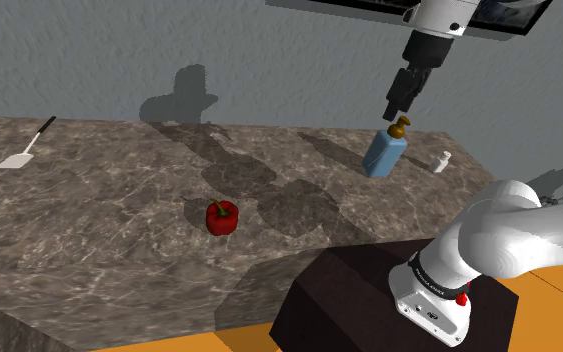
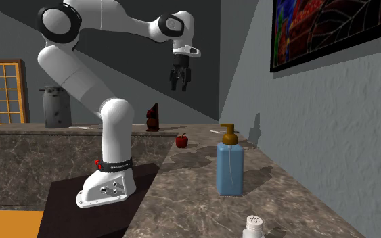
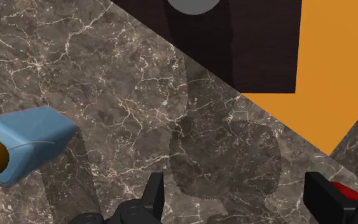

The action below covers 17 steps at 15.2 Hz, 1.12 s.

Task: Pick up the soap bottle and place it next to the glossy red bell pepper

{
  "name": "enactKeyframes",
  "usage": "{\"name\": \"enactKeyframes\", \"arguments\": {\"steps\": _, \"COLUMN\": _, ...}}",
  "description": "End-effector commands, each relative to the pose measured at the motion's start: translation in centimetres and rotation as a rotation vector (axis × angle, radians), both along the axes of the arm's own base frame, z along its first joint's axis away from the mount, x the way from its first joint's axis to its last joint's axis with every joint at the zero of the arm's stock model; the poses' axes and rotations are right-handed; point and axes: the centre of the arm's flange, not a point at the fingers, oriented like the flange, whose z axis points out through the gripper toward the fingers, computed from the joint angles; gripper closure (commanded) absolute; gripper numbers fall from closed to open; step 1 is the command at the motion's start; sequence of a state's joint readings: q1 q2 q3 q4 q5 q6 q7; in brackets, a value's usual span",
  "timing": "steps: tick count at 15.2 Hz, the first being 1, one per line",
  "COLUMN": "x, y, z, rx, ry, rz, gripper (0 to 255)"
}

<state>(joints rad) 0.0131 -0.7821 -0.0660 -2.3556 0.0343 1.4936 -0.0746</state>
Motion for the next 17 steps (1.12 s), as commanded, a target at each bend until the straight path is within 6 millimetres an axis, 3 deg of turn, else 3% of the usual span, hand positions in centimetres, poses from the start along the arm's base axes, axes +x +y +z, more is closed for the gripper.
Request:
{"name": "enactKeyframes", "arguments": {"steps": 1, "x": 0.0, "y": 0.0, "z": 0.0, "rx": 0.000, "ry": 0.000, "rz": 0.000, "gripper": 0}}
{"name": "enactKeyframes", "arguments": {"steps": 17, "x": 2.2, "y": -18.2, "z": -7.2, "rx": -0.084, "ry": -0.070, "rz": -0.024, "gripper": 0}}
